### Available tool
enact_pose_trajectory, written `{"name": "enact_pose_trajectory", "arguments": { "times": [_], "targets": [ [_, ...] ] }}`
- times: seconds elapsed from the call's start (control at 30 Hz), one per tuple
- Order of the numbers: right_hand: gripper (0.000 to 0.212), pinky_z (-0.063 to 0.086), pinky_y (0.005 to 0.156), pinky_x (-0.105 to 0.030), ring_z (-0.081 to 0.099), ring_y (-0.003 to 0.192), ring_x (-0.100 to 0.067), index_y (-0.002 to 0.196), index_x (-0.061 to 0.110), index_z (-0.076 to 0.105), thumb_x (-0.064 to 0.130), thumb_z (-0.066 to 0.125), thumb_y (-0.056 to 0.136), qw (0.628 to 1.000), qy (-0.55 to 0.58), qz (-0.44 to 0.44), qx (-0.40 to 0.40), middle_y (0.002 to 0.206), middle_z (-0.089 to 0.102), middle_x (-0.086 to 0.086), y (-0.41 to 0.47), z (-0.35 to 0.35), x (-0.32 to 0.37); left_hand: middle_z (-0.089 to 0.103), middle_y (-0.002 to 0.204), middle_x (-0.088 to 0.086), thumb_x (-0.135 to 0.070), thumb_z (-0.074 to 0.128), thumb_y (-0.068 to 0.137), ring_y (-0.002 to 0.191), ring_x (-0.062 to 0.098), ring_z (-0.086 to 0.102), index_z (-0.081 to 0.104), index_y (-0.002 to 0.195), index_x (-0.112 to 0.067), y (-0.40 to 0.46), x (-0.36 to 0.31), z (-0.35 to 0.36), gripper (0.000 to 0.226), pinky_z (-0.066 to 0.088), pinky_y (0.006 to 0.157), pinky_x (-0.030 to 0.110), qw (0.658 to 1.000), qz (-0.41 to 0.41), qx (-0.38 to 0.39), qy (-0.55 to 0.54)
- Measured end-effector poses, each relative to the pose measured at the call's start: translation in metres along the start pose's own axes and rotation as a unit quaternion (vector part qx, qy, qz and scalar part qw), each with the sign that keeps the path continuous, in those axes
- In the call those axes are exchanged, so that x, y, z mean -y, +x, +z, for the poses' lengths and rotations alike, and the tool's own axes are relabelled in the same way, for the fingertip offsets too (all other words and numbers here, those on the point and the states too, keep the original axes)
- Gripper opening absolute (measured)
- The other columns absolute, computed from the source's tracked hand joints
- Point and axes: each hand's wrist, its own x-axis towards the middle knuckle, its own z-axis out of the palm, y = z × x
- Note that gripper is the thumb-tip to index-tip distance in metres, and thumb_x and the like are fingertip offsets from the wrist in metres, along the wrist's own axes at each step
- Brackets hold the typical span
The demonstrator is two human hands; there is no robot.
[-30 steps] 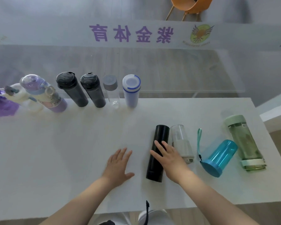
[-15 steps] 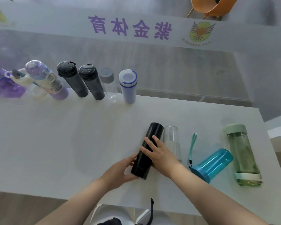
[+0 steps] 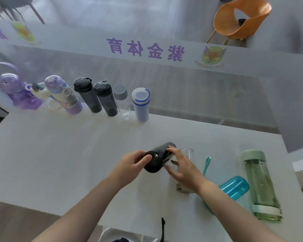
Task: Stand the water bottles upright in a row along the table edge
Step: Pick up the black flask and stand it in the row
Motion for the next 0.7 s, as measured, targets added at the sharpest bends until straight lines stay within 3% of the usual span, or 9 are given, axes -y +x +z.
{"name": "enact_pose_trajectory", "arguments": {
  "times": [0.2,0.33,0.43,0.5,0.6,0.7],
  "targets": [
    [0.057,0.046,0.1,-0.026,0.049,0.116,0.006,0.133,0.024,0.042,0.034,0.068,0.084,0.997,0.048,0.012,-0.066,0.121,0.052,0.019,0.017,-0.005,0.008,0.066,0.056,-0.008,-0.057,0.048,0.092,0.061,0.011,0.063,0.062,0.067,-0.019,0.036,-0.042,-0.003,0.048,0.047,0.064,0.033,0.996,-0.013,-0.011,0.082],
    [0.05,0.049,0.098,-0.027,0.055,0.112,0.003,0.133,0.024,0.048,0.039,0.063,0.088,0.992,0.091,0.05,-0.075,0.125,0.059,0.005,0.034,-0.019,0.005,0.072,0.064,-0.002,-0.068,0.043,0.088,0.065,0.018,0.069,0.068,0.071,-0.012,0.064,-0.066,-0.006,0.064,0.056,0.072,0.037,0.997,-0.052,-0.004,0.048],
    [0.032,0.048,0.083,-0.01,0.055,0.104,0.017,0.123,0.041,0.048,0.032,0.058,0.094,0.988,0.116,0.068,-0.075,0.121,0.06,0.013,0.041,-0.032,0.002,0.075,0.077,0.004,-0.065,0.045,0.088,0.078,0.024,0.071,0.069,0.08,-0.01,0.077,-0.078,-0.002,0.061,0.057,0.084,0.045,0.998,-0.051,0.023,0.025],
    [0.032,0.044,0.078,-0.004,0.055,0.105,0.017,0.122,0.049,0.046,0.033,0.053,0.096,0.986,0.128,0.079,-0.072,0.121,0.059,0.019,0.041,-0.038,-0.001,0.074,0.082,0.005,-0.065,0.046,0.088,0.083,0.025,0.07,0.07,0.083,-0.012,0.082,-0.085,0.002,0.058,0.056,0.087,0.046,0.998,-0.039,0.041,0.042],
    [0.041,0.042,0.085,-0.007,0.051,0.116,0.012,0.134,0.048,0.038,0.036,0.049,0.096,0.987,0.122,0.092,-0.057,0.128,0.056,0.023,0.039,-0.043,-0.008,0.074,0.081,0.004,-0.068,0.048,0.085,0.081,0.025,0.07,0.069,0.082,-0.014,0.086,-0.093,0.009,0.058,0.057,0.086,0.045,0.996,-0.039,0.054,0.062],
    [0.05,0.043,0.088,-0.011,0.051,0.115,0.013,0.124,0.063,0.034,0.032,0.053,0.088,0.988,0.104,0.102,-0.054,0.123,0.052,0.032,0.036,-0.043,-0.012,0.075,0.08,0.004,-0.067,0.051,0.084,0.08,0.025,0.07,0.068,0.082,-0.013,0.089,-0.097,0.013,0.057,0.057,0.085,0.045,0.996,-0.036,0.063,0.059]
  ]
}}
